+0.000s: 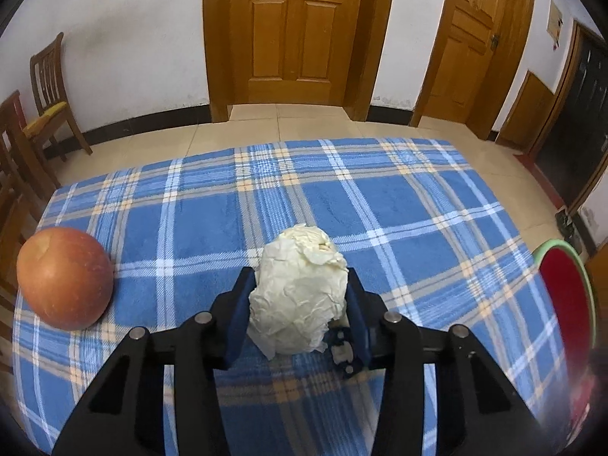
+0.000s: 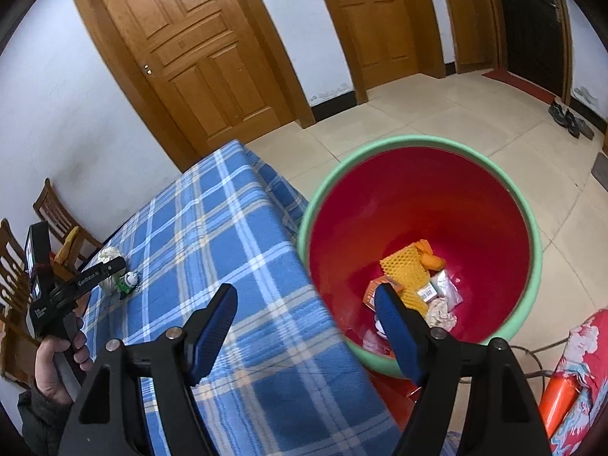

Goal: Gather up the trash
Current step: 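Grasp the green toy figure with the right gripper while the left holds the paper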

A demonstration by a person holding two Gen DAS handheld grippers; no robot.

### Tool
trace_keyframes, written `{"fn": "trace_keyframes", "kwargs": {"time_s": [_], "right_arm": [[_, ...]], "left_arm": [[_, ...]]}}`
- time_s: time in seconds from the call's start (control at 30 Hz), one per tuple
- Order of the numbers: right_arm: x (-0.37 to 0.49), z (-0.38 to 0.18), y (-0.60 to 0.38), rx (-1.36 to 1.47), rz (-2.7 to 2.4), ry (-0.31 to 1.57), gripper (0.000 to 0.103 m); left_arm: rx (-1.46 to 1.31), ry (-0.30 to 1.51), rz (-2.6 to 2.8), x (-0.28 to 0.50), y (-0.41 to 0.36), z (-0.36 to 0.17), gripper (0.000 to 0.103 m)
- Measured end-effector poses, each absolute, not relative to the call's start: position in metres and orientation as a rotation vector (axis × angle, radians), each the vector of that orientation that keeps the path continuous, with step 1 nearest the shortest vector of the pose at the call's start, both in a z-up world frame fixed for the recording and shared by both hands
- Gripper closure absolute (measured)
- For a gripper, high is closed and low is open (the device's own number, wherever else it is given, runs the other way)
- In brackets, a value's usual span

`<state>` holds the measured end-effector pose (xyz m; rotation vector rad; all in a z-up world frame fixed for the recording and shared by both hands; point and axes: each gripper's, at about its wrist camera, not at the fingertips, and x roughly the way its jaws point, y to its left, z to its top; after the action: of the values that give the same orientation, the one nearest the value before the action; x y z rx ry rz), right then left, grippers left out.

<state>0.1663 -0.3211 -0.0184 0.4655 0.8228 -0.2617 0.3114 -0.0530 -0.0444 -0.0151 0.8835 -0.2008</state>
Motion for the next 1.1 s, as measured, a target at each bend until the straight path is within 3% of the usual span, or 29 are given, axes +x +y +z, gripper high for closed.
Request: {"fn": "trace_keyframes", "kwargs": {"time_s": [0.63,1.1], "right_arm": [[0.222,-0.004,-0.222,0.269,-0.028,0.848,0.026],[0.288,-0.031,-0.136,0.137,0.128,0.908,0.026]], "left_arm": [[-0.176,0.788,0.000,0.230,0.030,-0.023,0.057],[-0.187,0.771,0.037,0.226,0.046,-0.030,0.057]]}}
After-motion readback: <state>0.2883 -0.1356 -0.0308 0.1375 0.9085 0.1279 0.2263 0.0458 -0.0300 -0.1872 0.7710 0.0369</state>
